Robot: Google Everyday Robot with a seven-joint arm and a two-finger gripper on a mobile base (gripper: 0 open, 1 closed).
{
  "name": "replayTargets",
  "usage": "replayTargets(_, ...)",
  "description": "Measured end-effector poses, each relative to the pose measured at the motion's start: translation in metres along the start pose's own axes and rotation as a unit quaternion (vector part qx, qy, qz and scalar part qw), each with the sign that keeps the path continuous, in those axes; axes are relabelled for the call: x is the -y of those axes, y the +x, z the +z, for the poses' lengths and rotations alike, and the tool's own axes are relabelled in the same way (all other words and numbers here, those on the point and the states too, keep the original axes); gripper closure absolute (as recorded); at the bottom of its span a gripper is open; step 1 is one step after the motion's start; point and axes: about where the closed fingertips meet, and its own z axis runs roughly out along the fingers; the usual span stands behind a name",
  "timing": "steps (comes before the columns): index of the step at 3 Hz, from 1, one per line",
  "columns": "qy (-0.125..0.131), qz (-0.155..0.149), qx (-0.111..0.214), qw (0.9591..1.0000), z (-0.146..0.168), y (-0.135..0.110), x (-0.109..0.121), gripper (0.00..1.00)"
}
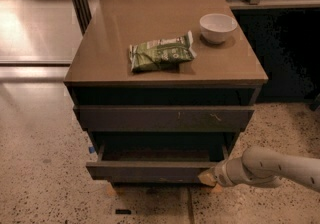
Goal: Close middle drawer
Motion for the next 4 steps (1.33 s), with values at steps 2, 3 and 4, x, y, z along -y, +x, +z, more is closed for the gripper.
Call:
replayTargets(2,-0.024,-0.048,-0.011,0.9985,-0.002,-0.012,0.029,1.00)
replayTargets(3,0.014,-0.068,-0.017,0.9974,-0.012,-0.026,0.036,1.00)
replayTargets(4,0.076,-0.090,-0.026,0.9927,-0.024,-0.042,0.038,1.00)
